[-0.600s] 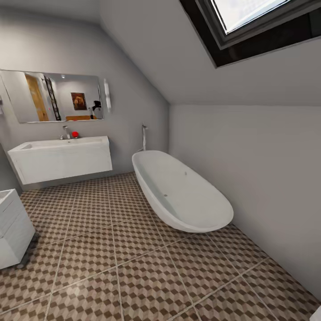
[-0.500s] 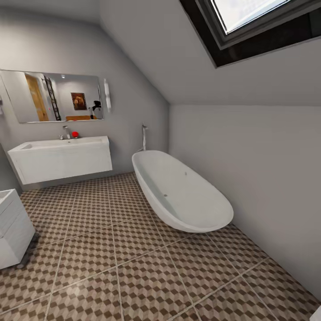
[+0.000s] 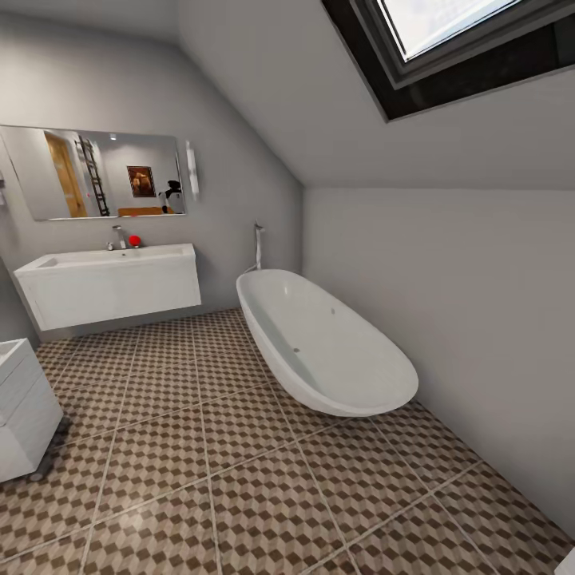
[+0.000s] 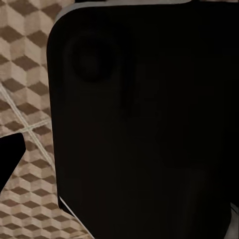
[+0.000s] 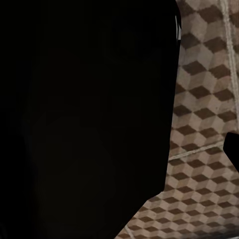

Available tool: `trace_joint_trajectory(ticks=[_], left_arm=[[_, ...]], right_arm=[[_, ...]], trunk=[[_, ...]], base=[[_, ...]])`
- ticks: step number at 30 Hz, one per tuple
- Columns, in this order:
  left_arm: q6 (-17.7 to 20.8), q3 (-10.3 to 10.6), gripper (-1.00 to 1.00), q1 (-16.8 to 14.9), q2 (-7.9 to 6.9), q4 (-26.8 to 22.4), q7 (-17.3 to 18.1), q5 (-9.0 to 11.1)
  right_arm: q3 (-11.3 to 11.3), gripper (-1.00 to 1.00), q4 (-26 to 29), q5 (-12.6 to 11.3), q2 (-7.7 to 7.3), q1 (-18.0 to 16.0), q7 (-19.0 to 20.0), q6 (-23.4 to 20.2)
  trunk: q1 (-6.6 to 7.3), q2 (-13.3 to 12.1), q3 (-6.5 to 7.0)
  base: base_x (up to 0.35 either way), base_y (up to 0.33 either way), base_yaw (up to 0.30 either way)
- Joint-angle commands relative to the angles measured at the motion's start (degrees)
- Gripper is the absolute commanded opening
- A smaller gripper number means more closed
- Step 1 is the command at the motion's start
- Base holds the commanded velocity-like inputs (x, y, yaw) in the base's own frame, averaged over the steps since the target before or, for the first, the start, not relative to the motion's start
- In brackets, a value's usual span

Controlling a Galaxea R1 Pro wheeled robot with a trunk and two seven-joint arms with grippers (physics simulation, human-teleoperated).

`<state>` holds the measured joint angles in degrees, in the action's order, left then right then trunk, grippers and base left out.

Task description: Take the four mousetraps from the cabinet in the bathroom and place them on the bathroom floor. Make sure all four end up on the same floor surface, and ensure that at least two of them are either under or directly next to the same bathroom sink.

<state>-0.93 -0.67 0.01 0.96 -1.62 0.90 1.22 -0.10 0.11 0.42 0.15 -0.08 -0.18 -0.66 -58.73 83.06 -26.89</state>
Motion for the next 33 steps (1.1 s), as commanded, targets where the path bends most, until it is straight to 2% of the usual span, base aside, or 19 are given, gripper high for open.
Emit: trace_joint_trajectory(ticks=[1,12,33], left_arm=[[-0.43,-0.05,1.0,0.0,0.0,-0.08,0.09,0.21],[-1.92,-0.03,1.0,0.0,0.0,-0.3,0.07,0.52],[-2.01,-0.03,1.0,0.0,0.0,-0.31,0.09,0.54]], right_arm=[[0.05,1.0,0.03,-0.01,0.01,-0.01,-0.03,-0.06],[0.47,1.0,-0.02,-0.64,0.03,-0.01,-0.26,1.84],[0.54,1.0,-0.03,-0.81,0.12,0.01,-0.43,3.53]], trunk=[[0.0,0.02,-0.04],[0.0,0.02,-0.04],[0.0,0.02,-0.04]], base=[[0.0,0.0,0.0],[0.0,0.0,-0.045],[0.0,0.0,-0.269]])
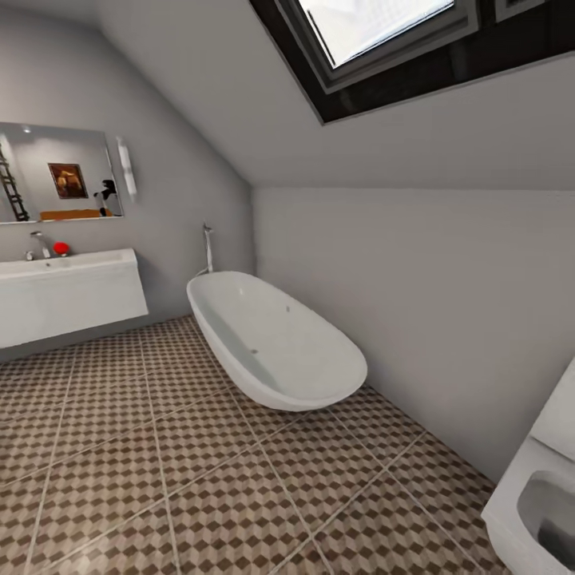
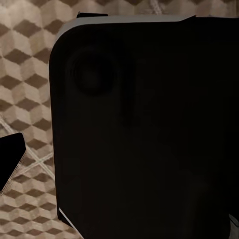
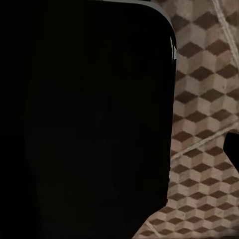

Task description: Take the four mousetraps from the cabinet in the bathroom and place them on the bathroom floor. Make sure all four end up on the same floor surface, and ensure that at least two of them are either under or directly next to the same bathroom sink.

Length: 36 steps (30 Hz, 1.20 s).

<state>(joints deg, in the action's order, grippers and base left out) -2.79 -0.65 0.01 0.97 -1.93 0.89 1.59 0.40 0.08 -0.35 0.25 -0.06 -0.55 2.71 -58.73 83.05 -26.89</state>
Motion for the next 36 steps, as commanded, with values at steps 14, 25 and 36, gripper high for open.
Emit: trace_joint_trajectory(ticks=[14,25,36], left_arm=[[-0.16,-0.05,1.0,-0.01,0.0,-0.01,0.07,0.17],[-0.15,-0.08,1.0,-0.01,0.0,-0.01,0.07,0.24],[-0.16,-0.08,1.0,-0.01,0.0,-0.01,0.07,0.25]], right_arm=[[0.04,1.0,0.01,0.0,0.01,-0.01,-0.06,0.19],[0.04,1.0,0.01,-0.04,0.01,0.0,-0.07,0.19],[0.04,1.0,0.01,-0.06,0.01,-0.02,-0.07,0.19]], trunk=[[0.0,0.02,-0.04],[0.0,0.02,-0.04],[0.0,0.02,-0.04]], base=[[0.0,0.0,-0.29],[0.0,0.0,-0.29],[0.0,0.0,-0.29]])
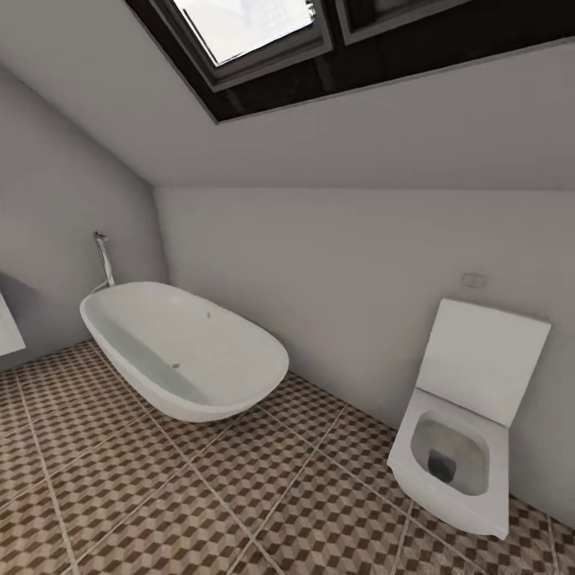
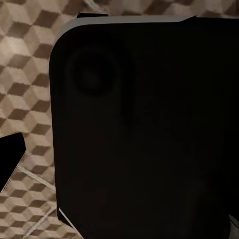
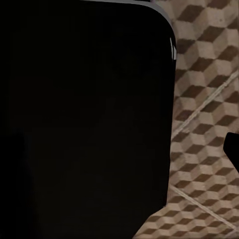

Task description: Take the four mousetraps from the cabinet in the bathroom and place them on the bathroom floor. Make sure all four end up on the same floor surface, and ensure that at least two of them are either under or directly next to the same bathroom sink.

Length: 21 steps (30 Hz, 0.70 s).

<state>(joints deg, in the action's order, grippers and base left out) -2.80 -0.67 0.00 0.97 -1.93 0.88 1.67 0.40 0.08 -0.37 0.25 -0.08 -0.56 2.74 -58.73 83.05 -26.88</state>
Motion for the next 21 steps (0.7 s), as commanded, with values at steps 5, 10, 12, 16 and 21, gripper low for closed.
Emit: trace_joint_trajectory(ticks=[5,10,12,16,21], left_arm=[[-0.12,-0.08,1.0,0.0,-0.03,0.0,0.09,0.18],[-0.14,-0.11,1.0,0.0,-0.03,0.0,0.09,0.18],[-0.16,-0.11,1.0,0.0,-0.06,0.0,0.09,0.18],[-0.14,-0.09,1.0,0.0,-0.06,0.0,0.11,0.18],[-0.14,-0.07,1.0,0.01,-0.08,0.0,0.1,0.18]], right_arm=[[0.04,1.0,0.01,-0.05,0.01,-0.01,-0.06,0.2],[0.04,1.0,0.01,-0.06,0.0,-0.01,-0.05,0.17],[0.04,1.0,0.01,-0.07,0.01,-0.01,-0.05,0.2],[0.04,1.0,0.01,-0.07,0.01,-0.01,-0.06,0.18],[0.04,1.0,0.01,-0.07,0.0,0.02,-0.06,0.19]], trunk=[[0.0,0.02,-0.04],[0.0,0.02,-0.04],[0.0,0.02,-0.04],[0.0,0.02,-0.04],[0.0,0.02,-0.04]], base=[[0.0,0.0,-0.29],[0.0,0.0,-0.29],[0.0,0.0,-0.29],[0.0,0.0,-0.29],[0.0,0.0,-0.29]])
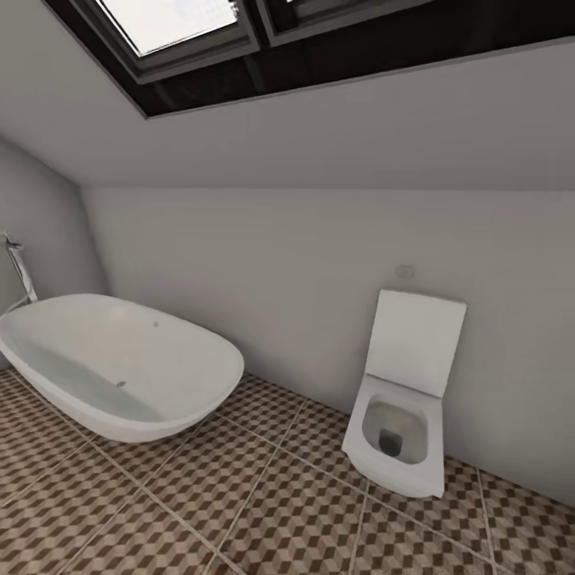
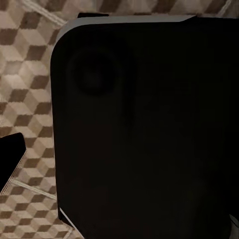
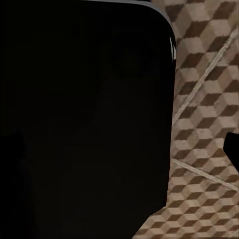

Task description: Take the four mousetraps from the cabinet in the bathroom and place them on the bathroom floor. Make sure all four end up on the same floor surface, and ensure that at least two of them are either under or directly next to the same bathroom sink.

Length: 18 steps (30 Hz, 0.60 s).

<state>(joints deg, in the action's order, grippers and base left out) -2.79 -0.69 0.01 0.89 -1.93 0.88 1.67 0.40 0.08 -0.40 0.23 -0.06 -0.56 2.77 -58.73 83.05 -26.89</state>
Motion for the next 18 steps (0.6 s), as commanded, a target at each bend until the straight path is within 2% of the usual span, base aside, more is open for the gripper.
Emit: trace_joint_trajectory(ticks=[1,18], left_arm=[[-0.16,-0.05,1.0,0.0,0.02,-0.01,0.09,0.18],[-0.13,-0.07,1.0,-0.01,0.0,-0.01,0.1,0.18]], right_arm=[[0.04,1.0,0.01,-0.04,0.02,-0.01,-0.06,0.16],[0.06,1.0,0.01,-0.04,0.01,-0.02,-0.06,0.17]], trunk=[[0.0,0.02,-0.04],[0.0,0.02,-0.04]], base=[[0.0,0.0,-0.29],[0.0,0.0,-0.29]])
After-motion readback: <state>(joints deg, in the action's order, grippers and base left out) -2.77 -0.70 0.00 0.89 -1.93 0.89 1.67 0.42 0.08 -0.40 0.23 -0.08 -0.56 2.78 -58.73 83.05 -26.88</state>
